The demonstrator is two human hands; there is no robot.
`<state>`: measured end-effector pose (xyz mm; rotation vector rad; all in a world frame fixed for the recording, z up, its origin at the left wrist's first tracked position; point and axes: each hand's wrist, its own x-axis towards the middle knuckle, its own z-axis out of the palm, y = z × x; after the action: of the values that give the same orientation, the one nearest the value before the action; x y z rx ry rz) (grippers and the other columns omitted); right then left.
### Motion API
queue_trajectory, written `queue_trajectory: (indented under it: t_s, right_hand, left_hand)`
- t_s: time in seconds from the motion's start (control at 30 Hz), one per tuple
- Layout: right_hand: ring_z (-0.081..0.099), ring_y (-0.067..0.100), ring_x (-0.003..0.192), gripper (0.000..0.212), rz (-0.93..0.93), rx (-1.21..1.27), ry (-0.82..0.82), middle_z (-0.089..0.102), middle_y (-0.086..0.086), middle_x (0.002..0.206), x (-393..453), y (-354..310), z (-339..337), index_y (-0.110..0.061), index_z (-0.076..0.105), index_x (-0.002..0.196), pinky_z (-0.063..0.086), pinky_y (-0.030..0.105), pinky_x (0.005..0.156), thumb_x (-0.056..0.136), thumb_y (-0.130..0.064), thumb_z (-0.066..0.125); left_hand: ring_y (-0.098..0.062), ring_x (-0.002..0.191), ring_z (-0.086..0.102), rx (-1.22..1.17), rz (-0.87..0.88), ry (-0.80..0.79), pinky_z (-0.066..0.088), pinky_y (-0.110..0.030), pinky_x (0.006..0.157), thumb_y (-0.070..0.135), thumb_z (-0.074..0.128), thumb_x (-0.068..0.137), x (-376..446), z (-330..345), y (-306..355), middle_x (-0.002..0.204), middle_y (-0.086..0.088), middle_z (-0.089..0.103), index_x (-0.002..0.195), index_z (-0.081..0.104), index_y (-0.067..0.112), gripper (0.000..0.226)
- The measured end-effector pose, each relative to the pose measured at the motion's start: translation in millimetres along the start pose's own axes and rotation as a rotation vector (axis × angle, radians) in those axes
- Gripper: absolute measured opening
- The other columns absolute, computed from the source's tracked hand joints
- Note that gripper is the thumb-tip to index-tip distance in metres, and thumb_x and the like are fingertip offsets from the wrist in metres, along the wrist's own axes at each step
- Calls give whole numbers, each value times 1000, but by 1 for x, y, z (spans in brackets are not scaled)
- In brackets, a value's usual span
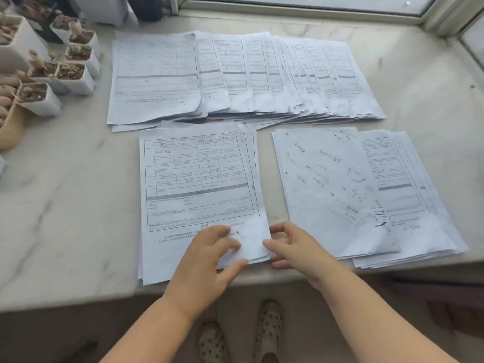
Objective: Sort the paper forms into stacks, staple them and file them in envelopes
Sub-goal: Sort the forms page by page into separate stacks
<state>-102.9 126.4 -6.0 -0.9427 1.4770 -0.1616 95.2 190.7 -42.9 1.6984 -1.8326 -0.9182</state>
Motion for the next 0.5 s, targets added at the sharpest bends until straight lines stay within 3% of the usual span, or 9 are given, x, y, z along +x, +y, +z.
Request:
queue_trajectory:
  t_s: [0.1, 0.2, 0.33, 0.43, 0.5]
  right_hand:
    - [69, 17, 86, 49, -131, 62, -44, 74, 12, 97, 2, 8, 4, -30, 46, 125, 57, 34, 81, 87, -7, 66]
    - [66, 32, 82, 64, -233, 47, -13, 70, 22, 94, 7, 13, 7, -46, 41, 125, 54, 45, 87, 76, -15, 68]
    - [62, 20, 69, 57, -305, 25, 43, 70, 18, 82, 14, 17, 12, -50, 45, 117, 53, 41, 73, 81, -14, 70]
    - [62, 19, 66, 50, -325, -2, 106, 70, 14, 78, 19, 16, 17, -52, 48, 104, 53, 40, 69, 80, -17, 73]
    - [60, 19, 67, 45, -316, 7, 62, 66, 16, 77, 18, 15, 15, -48, 50, 105, 52, 36, 66, 83, -14, 71]
  left_hand:
    - [0, 114, 45, -34, -16, 75, 24, -5, 100, 53, 53, 81, 1, 2, 1, 118, 15, 54, 96, 71, 23, 38]
    - [1, 112, 47, -21, -37, 84, 29, -9, 99, 50, 64, 76, 1, 4, 0, 117, 16, 57, 97, 71, 24, 34]
    - [5, 110, 47, -11, -80, 64, 27, 3, 90, 35, 82, 73, 2, 1, -1, 115, 20, 59, 94, 73, 27, 24]
    - [6, 110, 48, -6, -86, 65, 28, 4, 87, 37, 78, 77, 3, 1, -4, 113, 21, 59, 87, 74, 26, 15]
    - [4, 107, 51, -21, -102, 81, 30, 2, 85, 44, 66, 82, 3, 1, -4, 112, 21, 62, 82, 71, 26, 19]
